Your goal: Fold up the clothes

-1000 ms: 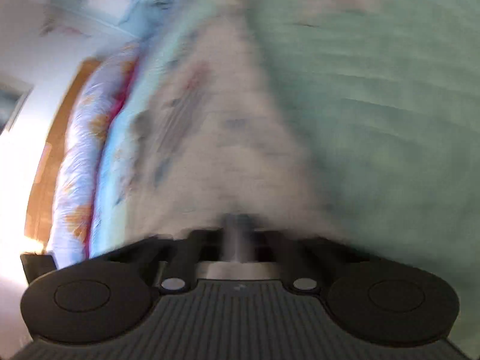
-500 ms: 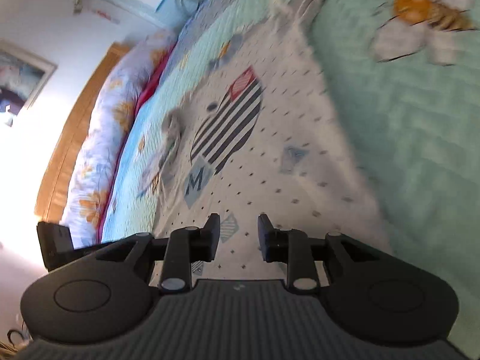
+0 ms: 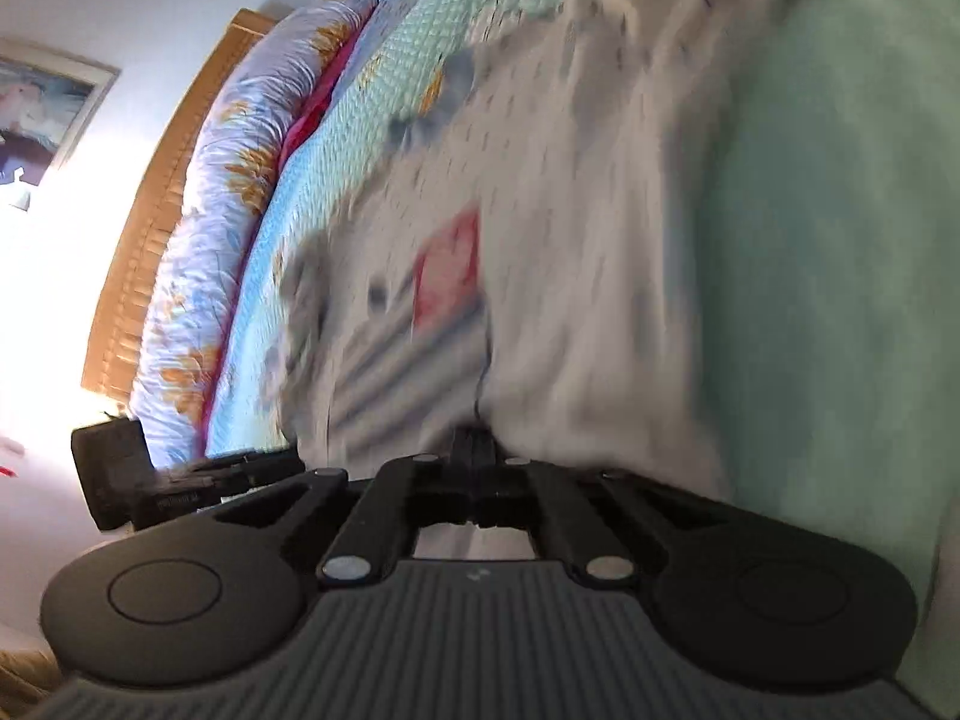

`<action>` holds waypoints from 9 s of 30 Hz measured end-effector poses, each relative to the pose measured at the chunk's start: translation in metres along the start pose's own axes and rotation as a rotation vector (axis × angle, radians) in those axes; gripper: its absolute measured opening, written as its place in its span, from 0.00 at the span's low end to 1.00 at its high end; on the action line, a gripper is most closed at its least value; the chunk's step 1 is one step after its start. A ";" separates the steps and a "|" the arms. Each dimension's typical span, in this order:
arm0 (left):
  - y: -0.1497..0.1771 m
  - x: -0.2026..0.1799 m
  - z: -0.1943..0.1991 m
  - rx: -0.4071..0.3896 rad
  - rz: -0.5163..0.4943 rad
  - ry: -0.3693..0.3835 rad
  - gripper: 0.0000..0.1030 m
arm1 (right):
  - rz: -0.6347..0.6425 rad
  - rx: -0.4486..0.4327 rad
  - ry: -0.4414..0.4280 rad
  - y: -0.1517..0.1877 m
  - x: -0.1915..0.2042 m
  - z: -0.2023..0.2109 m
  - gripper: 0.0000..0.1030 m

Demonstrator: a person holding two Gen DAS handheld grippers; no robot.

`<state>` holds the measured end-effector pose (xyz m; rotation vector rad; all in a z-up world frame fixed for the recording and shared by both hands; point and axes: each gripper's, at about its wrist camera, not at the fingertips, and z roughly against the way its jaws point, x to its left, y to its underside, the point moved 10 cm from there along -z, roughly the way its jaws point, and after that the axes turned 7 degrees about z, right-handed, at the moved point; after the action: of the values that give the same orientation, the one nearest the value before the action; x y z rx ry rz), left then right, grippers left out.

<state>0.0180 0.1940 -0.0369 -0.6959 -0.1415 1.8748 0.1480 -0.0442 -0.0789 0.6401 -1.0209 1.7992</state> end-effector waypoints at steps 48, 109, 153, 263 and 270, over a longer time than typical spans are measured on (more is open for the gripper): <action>-0.152 0.022 -0.009 -0.201 0.035 -0.100 0.55 | 0.075 -0.116 -0.066 -0.103 0.054 -0.064 0.27; 0.053 -0.031 -0.003 -0.052 -0.047 -0.273 0.98 | 0.062 -0.094 0.053 -0.047 0.083 -0.090 0.37; 0.127 -0.029 0.047 -0.042 -0.006 -0.304 0.71 | -0.317 -0.381 -0.016 0.192 0.016 0.173 0.52; 0.000 0.182 0.104 -0.381 0.709 -0.112 0.42 | 0.981 -0.074 0.397 0.020 0.269 -0.161 0.48; 0.007 0.201 0.110 -0.399 0.765 -0.031 0.37 | 1.133 0.059 0.417 0.007 0.269 -0.266 0.47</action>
<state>-0.0952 0.3931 -0.0287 -1.0983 -0.3071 2.6256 0.0300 0.3086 -0.0104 -0.4156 -1.1118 2.7584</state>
